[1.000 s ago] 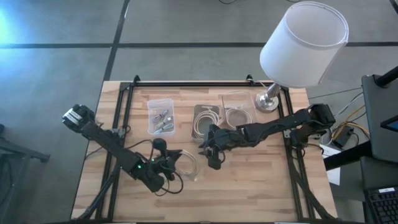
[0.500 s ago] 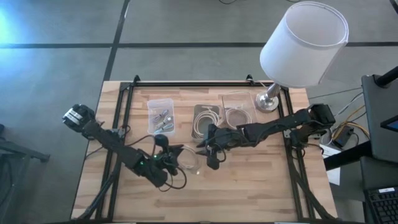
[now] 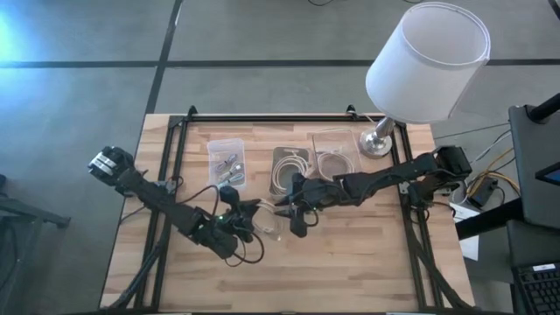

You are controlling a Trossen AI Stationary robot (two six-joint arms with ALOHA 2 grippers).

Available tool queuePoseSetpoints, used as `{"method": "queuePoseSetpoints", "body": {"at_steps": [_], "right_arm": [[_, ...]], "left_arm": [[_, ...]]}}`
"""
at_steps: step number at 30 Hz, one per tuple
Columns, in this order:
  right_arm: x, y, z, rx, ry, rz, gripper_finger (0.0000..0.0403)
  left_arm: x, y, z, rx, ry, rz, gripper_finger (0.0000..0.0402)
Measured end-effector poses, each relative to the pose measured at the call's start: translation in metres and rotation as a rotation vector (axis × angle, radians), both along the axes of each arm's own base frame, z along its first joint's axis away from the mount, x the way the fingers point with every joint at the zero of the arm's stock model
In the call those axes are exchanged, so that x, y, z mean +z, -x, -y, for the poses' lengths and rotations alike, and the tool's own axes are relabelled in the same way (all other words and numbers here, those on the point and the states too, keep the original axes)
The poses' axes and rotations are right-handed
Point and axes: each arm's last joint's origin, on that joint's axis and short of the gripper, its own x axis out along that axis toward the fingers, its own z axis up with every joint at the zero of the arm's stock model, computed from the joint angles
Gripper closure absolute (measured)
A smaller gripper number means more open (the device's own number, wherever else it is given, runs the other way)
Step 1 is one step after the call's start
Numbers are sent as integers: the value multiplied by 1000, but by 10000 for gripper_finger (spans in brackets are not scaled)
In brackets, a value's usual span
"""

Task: Pick & Place USB Port
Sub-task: Put the brown hdmi cable into the right transparent bin

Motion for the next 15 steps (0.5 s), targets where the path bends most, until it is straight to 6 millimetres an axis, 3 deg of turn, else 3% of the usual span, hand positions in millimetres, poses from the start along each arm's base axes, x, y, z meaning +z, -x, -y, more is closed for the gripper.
{"method": "queuePoseSetpoints", "body": {"at_steps": [15], "right_arm": [[1, -1, 0, 0, -2, 9, 278]], "left_arm": [[0, -1, -3, 9, -50, -27, 355]]}}
